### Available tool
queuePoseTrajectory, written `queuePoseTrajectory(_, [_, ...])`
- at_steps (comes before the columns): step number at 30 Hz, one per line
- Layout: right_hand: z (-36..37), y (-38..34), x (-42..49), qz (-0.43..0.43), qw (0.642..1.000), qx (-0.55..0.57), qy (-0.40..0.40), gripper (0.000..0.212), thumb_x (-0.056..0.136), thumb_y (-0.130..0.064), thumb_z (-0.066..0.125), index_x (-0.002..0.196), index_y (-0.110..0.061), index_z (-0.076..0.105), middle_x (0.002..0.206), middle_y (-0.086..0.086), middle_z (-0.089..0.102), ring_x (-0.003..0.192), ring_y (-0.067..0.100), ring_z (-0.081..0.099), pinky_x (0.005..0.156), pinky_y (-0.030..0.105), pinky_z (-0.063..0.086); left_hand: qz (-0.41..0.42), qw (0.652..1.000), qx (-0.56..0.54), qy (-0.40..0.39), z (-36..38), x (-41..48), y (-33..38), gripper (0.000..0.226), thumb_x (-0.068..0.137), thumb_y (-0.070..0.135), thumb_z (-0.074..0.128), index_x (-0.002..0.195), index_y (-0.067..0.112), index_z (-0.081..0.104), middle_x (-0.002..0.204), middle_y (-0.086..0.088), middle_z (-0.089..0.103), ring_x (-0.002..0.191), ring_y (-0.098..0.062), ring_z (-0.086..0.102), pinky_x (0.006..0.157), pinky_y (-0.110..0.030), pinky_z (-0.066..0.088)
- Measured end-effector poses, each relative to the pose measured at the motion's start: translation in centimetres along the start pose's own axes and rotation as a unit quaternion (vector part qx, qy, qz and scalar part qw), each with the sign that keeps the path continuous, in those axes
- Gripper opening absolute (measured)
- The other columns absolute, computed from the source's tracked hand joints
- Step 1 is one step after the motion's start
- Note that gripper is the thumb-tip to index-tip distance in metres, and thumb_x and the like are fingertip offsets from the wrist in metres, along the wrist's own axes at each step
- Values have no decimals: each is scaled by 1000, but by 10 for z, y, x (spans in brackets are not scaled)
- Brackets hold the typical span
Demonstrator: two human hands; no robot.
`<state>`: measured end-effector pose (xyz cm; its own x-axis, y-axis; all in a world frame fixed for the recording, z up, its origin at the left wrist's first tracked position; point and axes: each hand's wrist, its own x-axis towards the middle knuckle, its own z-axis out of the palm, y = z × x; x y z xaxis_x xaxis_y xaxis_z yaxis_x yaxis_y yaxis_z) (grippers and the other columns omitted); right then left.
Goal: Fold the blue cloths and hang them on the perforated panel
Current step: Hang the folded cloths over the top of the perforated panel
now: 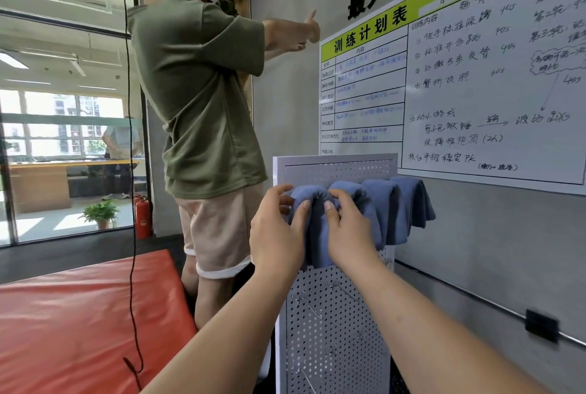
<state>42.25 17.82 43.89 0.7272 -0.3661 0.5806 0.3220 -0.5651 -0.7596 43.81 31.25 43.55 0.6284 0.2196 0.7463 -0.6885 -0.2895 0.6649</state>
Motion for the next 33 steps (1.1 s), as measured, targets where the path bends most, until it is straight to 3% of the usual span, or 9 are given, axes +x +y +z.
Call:
queuePoseTrajectory(6, [0, 7, -3, -9, 998, -46, 31, 35, 111, -45, 47, 146, -42, 55, 126, 2, 71, 115, 29, 67, 94, 46, 58, 13, 1000, 19, -17, -1, -3, -6, 34, 96, 46, 75, 127, 42, 61, 107, 20, 69, 101, 2, 64, 87, -34, 57])
queuePoseTrajectory(12, [-4, 7, -16, -24, 996, -74, 36, 36, 110, -47, 49, 146, -42, 55, 118, -2, 73, 105, 22, 68, 85, 42, 59, 26, 999, 33, -25, 0, -12, -9, 33, 95, 44, 75, 126, 37, 66, 104, 15, 65, 99, -1, 63, 85, -37, 57])
queuePoseTrajectory(15, [-7, 9, -29, -36, 993, -105, 49, 38, 109, -49, 52, 146, -41, 54, 115, -6, 73, 101, 21, 68, 82, 43, 60, 27, 999, 29, -25, -2, -24, -12, 36, 94, 42, 77, 128, 35, 66, 107, 15, 63, 99, 1, 62, 82, -25, 53])
queuePoseTrajectory(18, [-12, 15, -43, -42, 991, -115, 53, 43, 107, -54, 53, 148, -40, 52, 125, -11, 71, 108, 17, 69, 85, 46, 61, 16, 999, 31, -22, -6, -39, -13, 41, 94, 46, 77, 131, 36, 63, 113, 15, 59, 102, 1, 61, 80, -14, 46])
queuePoseTrajectory(24, [-30, 26, -70, -27, 995, -92, 33, 47, 104, -52, 58, 148, -37, 52, 120, -17, 70, 101, 9, 70, 86, 46, 61, 13, 999, 28, -21, -13, -75, -11, 44, 93, 44, 78, 133, 34, 61, 115, 13, 55, 103, -6, 61, 88, -34, 55])
queuePoseTrajectory(28, [-47, 46, -99, -12, 993, -117, 14, 49, 105, -53, 57, 150, -36, 52, 123, -17, 69, 99, 5, 69, 87, 40, 59, 4, 999, 29, -38, -14, -115, -16, 46, 92, 43, 80, 133, 30, 62, 115, 11, 56, 105, -3, 59, 90, -22, 49])
queuePoseTrajectory(33, [-62, 98, -148, 30, 989, -145, -16, 52, 103, -60, 55, 151, -40, 51, 124, -20, 70, 100, 5, 70, 89, 43, 61, -51, 993, 40, -103, -12, -180, -36, 46, 93, 47, 78, 133, 34, 60, 118, 15, 55, 105, 0, 58, 85, -13, 44])
